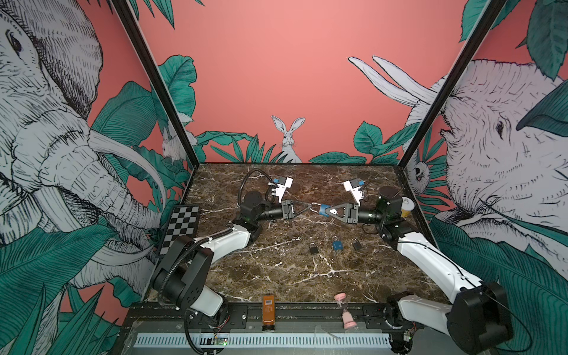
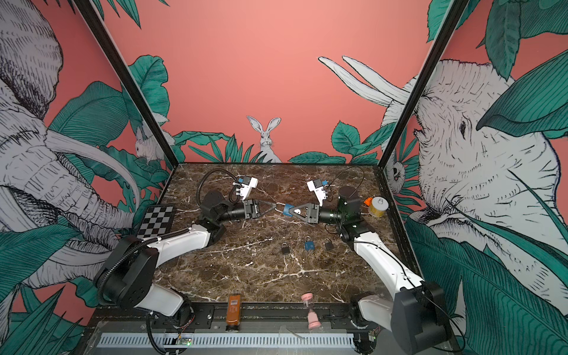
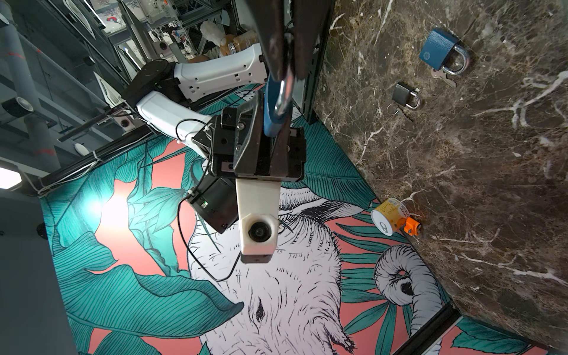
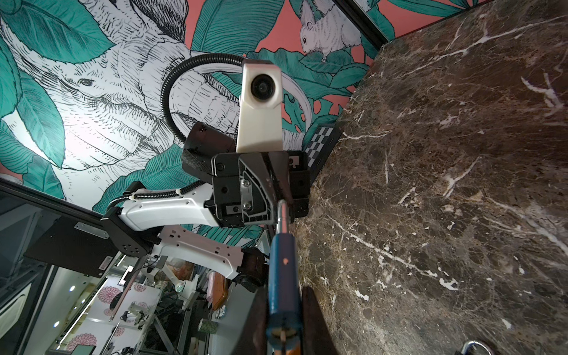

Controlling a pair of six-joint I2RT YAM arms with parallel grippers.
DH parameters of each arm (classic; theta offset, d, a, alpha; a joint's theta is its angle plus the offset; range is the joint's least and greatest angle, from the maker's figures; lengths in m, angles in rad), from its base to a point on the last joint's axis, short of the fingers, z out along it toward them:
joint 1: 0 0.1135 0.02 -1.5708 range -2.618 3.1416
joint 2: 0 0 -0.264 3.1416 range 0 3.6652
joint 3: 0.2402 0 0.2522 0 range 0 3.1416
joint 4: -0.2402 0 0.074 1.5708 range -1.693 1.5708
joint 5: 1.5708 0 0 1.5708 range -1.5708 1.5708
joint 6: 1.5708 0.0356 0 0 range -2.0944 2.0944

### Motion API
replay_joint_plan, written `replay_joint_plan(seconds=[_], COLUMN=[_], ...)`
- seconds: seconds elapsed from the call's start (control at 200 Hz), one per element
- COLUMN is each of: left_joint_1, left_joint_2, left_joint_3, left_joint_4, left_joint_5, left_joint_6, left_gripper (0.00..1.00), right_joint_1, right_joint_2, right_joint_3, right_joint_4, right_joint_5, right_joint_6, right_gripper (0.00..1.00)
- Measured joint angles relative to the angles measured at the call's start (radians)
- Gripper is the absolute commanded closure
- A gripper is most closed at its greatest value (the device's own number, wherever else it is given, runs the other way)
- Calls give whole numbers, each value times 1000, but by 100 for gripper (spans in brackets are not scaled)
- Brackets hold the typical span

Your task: Lock with the key

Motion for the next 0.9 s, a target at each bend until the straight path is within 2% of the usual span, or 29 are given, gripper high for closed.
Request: replay_joint_plan(seconds=[0.38, 0.7, 0.9], left_joint_1=[-14, -25, -25], left_joint_2=[-5, -61, -66], left_joint_3=[2, 3, 3], left_joint_4=[-8, -84, -146], left_joint_5=[-10, -70, -85], left_joint_6=[12, 97, 116], left_gripper=[100, 100, 100], right_joint_1=[-2, 29, 50], right_joint_2=[7, 98, 163], right_joint_3=[6, 89, 132], right_joint_4=[16, 81, 150], right_joint_5=[21, 14, 57], right_joint_6=[-9, 16, 27], right_gripper=[100, 100, 100])
